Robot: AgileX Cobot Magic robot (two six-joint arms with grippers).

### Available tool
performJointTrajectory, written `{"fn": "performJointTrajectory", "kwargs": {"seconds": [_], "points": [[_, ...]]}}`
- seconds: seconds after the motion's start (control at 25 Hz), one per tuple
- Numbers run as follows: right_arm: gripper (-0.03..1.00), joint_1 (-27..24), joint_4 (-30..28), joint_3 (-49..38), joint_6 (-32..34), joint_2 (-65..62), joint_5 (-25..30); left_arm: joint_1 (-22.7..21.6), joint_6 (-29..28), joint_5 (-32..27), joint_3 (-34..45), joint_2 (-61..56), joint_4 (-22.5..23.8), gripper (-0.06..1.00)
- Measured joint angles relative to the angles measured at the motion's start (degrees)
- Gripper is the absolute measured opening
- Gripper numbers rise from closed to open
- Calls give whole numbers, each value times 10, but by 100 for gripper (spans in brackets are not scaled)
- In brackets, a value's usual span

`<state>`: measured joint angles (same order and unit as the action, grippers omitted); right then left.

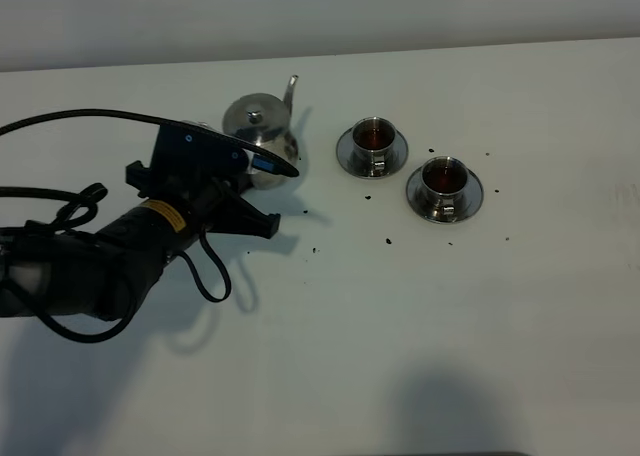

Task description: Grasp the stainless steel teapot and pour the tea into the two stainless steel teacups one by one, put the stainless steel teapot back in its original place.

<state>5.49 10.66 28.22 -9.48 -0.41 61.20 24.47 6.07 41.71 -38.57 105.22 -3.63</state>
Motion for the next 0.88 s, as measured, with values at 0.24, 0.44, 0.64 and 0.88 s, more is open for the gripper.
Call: {"fn": "performJointTrajectory", "kwargs": {"seconds": [0.24,0.44,0.64,0.88], "points": [[51,0,0,0,0,0,0,-2,71,10,0,-2,-102,11],[51,0,0,0,0,0,0,-2,93,35,-3,19,-148,11],[51,0,0,0,0,0,0,-2,98,61,-23,63,-157,11],[51,0,0,0,0,0,0,-2,105,73,-51,102,-156,11]]}}
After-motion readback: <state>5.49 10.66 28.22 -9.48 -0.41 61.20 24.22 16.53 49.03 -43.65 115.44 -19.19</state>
